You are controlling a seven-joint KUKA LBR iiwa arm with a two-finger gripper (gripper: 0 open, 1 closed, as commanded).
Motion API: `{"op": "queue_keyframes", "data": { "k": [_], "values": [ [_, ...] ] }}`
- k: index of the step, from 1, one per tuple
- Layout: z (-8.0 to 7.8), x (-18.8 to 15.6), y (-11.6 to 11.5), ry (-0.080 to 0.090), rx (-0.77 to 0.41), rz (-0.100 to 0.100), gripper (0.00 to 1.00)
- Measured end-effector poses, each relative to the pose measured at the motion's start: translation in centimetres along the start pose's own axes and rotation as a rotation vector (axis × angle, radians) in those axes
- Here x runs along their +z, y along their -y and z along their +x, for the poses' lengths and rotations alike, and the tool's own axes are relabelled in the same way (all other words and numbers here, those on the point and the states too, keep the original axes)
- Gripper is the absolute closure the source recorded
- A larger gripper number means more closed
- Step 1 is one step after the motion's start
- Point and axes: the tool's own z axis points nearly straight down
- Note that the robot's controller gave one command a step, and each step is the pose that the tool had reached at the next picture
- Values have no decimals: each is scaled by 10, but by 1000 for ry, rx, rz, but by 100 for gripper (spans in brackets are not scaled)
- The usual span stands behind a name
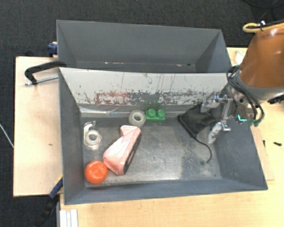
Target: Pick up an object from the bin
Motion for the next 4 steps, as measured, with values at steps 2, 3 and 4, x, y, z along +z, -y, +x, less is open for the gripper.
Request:
{"op": "queue_keyframes", "data": {
  "k": [2,3,4],
  "values": [
    [-18,36,7,17,224,0,0],
    [-39,56,19,9,271,0,0],
    [-43,52,18,10,198,0,0]
  ]
}}
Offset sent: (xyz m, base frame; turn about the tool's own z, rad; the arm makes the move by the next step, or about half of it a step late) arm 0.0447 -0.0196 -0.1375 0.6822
